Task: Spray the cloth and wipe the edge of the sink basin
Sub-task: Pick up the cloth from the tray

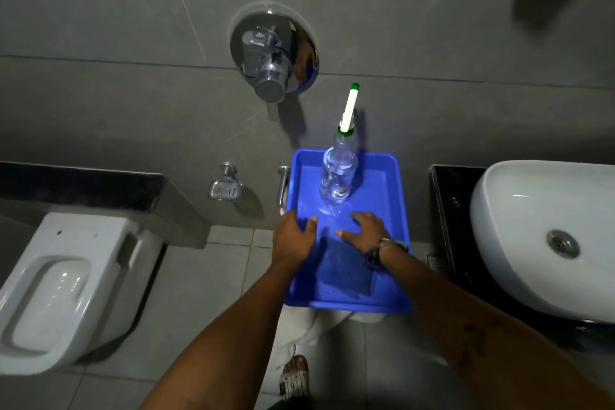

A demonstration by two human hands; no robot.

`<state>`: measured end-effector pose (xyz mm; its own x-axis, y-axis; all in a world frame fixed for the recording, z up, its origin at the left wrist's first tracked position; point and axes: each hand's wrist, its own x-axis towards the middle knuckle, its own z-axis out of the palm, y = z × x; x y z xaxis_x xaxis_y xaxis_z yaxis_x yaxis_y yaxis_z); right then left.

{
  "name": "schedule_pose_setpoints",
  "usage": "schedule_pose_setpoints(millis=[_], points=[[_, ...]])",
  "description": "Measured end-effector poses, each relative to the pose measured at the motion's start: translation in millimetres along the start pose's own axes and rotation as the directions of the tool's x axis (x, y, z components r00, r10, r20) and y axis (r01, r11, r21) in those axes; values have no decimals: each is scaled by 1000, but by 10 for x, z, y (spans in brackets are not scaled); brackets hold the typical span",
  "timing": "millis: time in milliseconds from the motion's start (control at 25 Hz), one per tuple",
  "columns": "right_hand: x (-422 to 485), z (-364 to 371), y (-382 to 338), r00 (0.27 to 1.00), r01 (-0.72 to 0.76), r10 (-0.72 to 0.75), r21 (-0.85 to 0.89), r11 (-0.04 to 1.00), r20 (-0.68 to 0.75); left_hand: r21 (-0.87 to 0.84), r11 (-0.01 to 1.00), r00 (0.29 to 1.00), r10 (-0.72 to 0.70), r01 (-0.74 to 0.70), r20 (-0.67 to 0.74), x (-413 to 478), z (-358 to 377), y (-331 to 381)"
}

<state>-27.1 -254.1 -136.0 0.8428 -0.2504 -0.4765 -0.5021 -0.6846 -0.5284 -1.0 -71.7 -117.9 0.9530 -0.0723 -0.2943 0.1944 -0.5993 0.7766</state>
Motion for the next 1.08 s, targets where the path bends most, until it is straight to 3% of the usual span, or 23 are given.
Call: schedule_pose_setpoints(millis=[120, 240, 360, 600, 760, 880, 960, 1080], points=[[-95, 233, 223, 997, -59, 64, -89, 994, 49, 25, 971, 955, -240, 239, 173, -44, 288, -206], [-168, 327, 397, 987, -117, 128, -118, 986, 93, 143, 942, 924, -327, 303, 196, -81, 452, -367], [-168, 366, 500, 983, -67, 95, -173, 983, 160, 179, 917, 874, -395, 357, 281, -114, 535, -448], [-85, 355, 623, 966, -155, 124, 123, 980, 225, -39, 879, 830, -433, 475, 352, -73, 626, -454], [-185, 169, 504, 958, -213, 117, 378, 901, 261, -396, 714, 791, -370, 577, 487, -137, 479, -207], [-327, -158, 401, 969, -205, 75, 597, 775, 236, -625, 518, 788, -177, 584, 590, -237, 333, -2], [-417, -290, 343, 974, -205, 66, 706, 678, 219, -722, 387, 793, -42, 574, 608, -314, 324, 169], [-638, -495, 365, 975, -213, 50, 838, 502, 218, -775, 324, 799, 84, 543, 595, -516, 471, 542]])
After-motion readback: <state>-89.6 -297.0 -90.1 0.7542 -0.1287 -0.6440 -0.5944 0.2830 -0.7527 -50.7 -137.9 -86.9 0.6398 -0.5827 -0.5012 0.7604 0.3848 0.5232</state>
